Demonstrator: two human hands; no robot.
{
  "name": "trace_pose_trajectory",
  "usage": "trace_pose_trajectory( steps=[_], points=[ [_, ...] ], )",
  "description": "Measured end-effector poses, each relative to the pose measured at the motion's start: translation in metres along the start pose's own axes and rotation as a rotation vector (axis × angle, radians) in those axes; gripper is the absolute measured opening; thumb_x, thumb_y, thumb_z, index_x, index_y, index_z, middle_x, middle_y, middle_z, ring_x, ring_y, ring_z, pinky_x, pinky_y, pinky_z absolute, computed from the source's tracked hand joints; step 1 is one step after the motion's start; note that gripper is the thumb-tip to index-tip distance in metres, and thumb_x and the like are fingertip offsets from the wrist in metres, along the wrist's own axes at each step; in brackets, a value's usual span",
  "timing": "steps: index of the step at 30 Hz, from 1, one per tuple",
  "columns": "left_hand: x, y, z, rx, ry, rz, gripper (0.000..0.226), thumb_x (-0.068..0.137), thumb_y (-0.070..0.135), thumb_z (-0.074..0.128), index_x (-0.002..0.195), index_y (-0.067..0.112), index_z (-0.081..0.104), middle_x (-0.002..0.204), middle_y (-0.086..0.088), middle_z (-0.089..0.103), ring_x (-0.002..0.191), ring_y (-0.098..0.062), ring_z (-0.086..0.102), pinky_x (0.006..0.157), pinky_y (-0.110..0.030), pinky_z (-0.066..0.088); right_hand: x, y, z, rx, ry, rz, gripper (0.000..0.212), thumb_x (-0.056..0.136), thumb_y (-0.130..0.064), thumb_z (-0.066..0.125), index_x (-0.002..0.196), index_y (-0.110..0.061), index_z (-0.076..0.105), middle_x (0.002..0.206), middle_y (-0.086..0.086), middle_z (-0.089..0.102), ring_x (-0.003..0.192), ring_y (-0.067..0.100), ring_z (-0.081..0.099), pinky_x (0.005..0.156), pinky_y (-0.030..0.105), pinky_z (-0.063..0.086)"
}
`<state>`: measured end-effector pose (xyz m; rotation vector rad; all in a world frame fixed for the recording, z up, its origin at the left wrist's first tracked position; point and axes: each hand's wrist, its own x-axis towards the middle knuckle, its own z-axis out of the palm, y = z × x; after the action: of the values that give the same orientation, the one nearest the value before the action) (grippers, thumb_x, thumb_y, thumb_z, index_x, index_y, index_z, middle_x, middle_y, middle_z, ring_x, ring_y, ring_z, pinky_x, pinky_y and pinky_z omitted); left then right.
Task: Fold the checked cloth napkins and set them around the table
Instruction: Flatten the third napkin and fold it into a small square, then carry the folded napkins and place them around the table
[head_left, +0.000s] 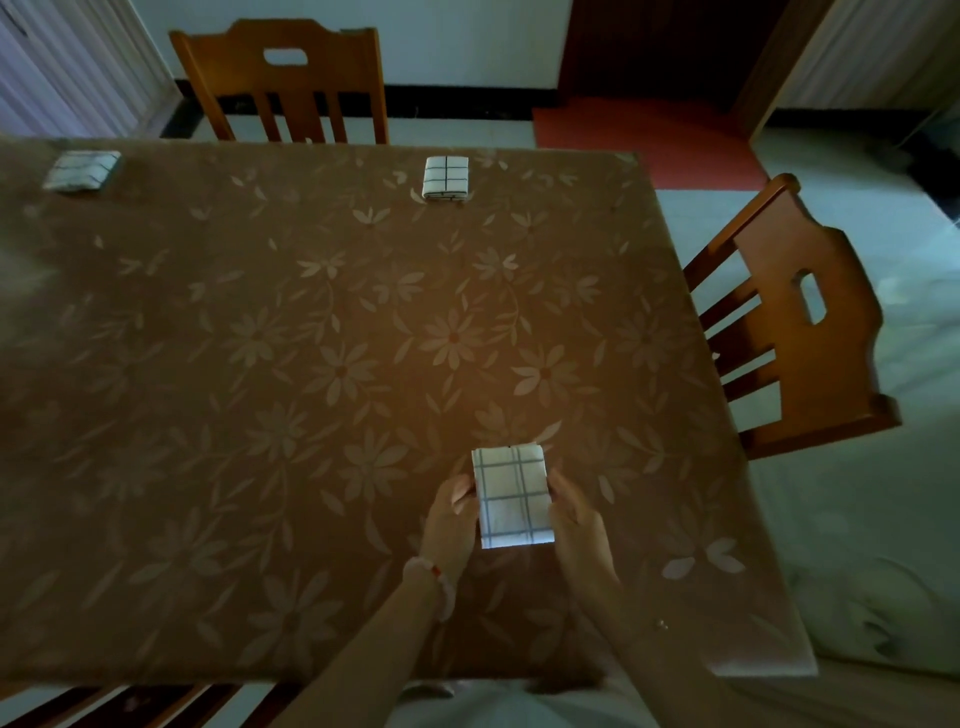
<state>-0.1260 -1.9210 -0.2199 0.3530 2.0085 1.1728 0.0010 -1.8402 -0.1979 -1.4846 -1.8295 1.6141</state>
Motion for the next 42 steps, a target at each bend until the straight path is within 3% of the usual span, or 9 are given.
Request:
trace_pose_trajectory(
  steps=[4, 12, 15, 22, 26, 31, 34, 39, 42],
  points=[
    [0.006, -0.007, 0.001, 0.025, -0.049, -0.033, 0.03, 0.088, 0.006, 0.051, 0.118, 0.012, 0.056, 0.109, -0.002, 0.065, 0.104, -0.02, 0.06, 0.091, -0.034, 0.05, -0.009, -0.009, 0.005, 0.019, 0.031, -0.002, 0.031, 0.097, -0.008, 0.039, 0.123, -0.015, 0.054, 0.096, -0.019, 0.054, 0.089, 0.001, 0.052, 0.066, 0.005, 0.04],
    [-0.012, 0.021, -0.014, -0.038, -0.033, -0.094, 0.02, 0.086, 0.0, 0.058, 0.105, 0.007, 0.055, 0.098, -0.003, 0.061, 0.09, -0.014, 0.055, 0.062, -0.011, 0.041, -0.024, -0.015, 0.011, 0.06, 0.068, 0.007, 0.03, 0.095, -0.007, 0.043, 0.116, -0.02, 0.059, 0.102, -0.014, 0.061, 0.096, 0.003, 0.056, 0.079, 0.014, 0.044],
    [-0.016, 0.034, -0.026, -0.14, -0.076, -0.102, 0.023, 0.085, -0.004, 0.057, 0.107, 0.004, 0.056, 0.099, -0.004, 0.062, 0.09, -0.017, 0.058, 0.067, -0.018, 0.047, -0.029, -0.028, 0.008, 0.096, 0.068, -0.011, 0.029, 0.094, -0.007, 0.044, 0.1, -0.031, 0.06, 0.098, -0.016, 0.062, 0.094, 0.005, 0.057, 0.076, 0.017, 0.046],
    [-0.02, 0.064, -0.06, -0.339, -0.177, -0.028, 0.029, 0.084, -0.004, 0.059, 0.112, 0.006, 0.061, 0.104, -0.01, 0.068, 0.097, -0.025, 0.064, 0.082, -0.039, 0.054, -0.035, -0.071, 0.008, 0.379, -0.094, 0.103, 0.013, 0.094, -0.017, 0.051, 0.093, -0.013, 0.063, 0.089, 0.006, 0.068, 0.075, 0.012, 0.066, 0.056, 0.019, 0.051],
    [-0.023, 0.082, -0.078, -0.224, -0.082, 0.154, 0.029, 0.087, 0.001, 0.057, 0.112, 0.015, 0.061, 0.094, 0.004, 0.066, 0.088, -0.011, 0.064, 0.076, -0.027, 0.055, -0.036, -0.092, 0.014, 0.274, -0.063, 0.005, 0.019, 0.094, -0.014, 0.051, 0.104, -0.01, 0.065, 0.088, 0.002, 0.069, 0.074, 0.009, 0.066, 0.057, 0.018, 0.051],
    [-0.031, 0.092, -0.1, -0.087, 0.031, 0.262, 0.035, 0.094, 0.012, 0.05, 0.128, 0.008, 0.053, 0.116, -0.005, 0.063, 0.107, -0.017, 0.059, 0.094, -0.041, 0.049, -0.039, -0.117, 0.026, 0.166, -0.073, -0.176, 0.016, 0.096, -0.014, 0.047, 0.101, -0.022, 0.061, 0.083, -0.006, 0.063, 0.07, 0.001, 0.061, 0.054, 0.013, 0.048],
    [-0.046, 0.092, -0.115, -0.135, 0.102, 0.277, 0.027, 0.096, 0.013, 0.046, 0.118, 0.01, 0.06, 0.103, -0.003, 0.067, 0.097, -0.018, 0.063, 0.085, -0.035, 0.053, -0.045, -0.133, 0.033, 0.132, -0.129, -0.258, 0.019, 0.096, -0.013, 0.046, 0.094, -0.023, 0.062, 0.084, 0.0, 0.062, 0.07, 0.003, 0.058, 0.051, 0.01, 0.043],
    [-0.091, 0.084, -0.142, -0.273, 0.298, 0.278, 0.022, 0.095, 0.015, 0.05, 0.111, 0.014, 0.064, 0.103, -0.005, 0.07, 0.09, -0.013, 0.066, 0.073, -0.021, 0.053, -0.059, -0.146, 0.053, 0.111, -0.294, -0.275, 0.021, 0.094, -0.017, 0.049, 0.104, -0.021, 0.066, 0.094, 0.001, 0.068, 0.086, 0.018, 0.063, 0.068, 0.03, 0.052],
    [-0.121, 0.077, -0.153, -0.368, 0.462, 0.261, 0.026, 0.094, 0.01, 0.049, 0.118, 0.009, 0.058, 0.105, -0.001, 0.066, 0.087, -0.006, 0.063, 0.071, -0.015, 0.052, -0.073, -0.156, 0.063, 0.089, -0.403, -0.35, 0.026, 0.095, -0.012, 0.048, 0.119, -0.018, 0.058, 0.107, -0.003, 0.063, 0.083, 0.002, 0.056, 0.068, 0.008, 0.045]
  ],
)
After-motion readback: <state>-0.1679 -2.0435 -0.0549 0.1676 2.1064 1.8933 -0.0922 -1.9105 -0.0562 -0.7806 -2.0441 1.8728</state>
